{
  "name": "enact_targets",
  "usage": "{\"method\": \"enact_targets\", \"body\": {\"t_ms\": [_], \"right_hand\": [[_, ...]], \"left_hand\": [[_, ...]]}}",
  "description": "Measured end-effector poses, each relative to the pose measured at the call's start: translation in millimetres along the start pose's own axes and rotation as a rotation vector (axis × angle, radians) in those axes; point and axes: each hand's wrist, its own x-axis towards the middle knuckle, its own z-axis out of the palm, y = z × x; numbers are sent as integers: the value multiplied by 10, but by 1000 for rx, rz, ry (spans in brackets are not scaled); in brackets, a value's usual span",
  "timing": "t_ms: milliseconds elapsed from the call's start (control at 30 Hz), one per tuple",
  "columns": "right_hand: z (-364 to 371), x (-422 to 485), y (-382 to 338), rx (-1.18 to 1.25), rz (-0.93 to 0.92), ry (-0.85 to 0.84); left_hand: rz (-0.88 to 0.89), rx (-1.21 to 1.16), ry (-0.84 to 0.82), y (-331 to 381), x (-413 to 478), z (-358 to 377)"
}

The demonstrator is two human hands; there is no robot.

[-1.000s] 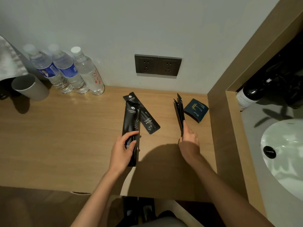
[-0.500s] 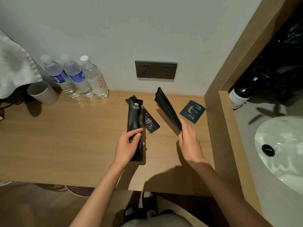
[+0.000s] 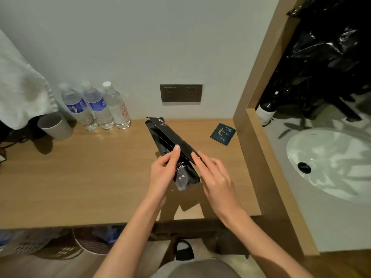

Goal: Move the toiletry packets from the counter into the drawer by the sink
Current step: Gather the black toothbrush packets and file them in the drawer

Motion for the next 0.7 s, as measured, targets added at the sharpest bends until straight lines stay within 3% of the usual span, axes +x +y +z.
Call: {"method": "enact_targets", "body": {"t_ms": [300, 600, 700], "right_hand": [[-291, -865, -568, -61, -17, -25], [-831, -1599, -749, 314, 362, -100], [-1062, -1839, -670, 451, 543, 53]], "left_hand": [[-71, 5, -25, -243, -759, -309], [-104, 2, -237, -339, -1306, 45], [-105, 51, -332, -384, -1455, 362]]}}
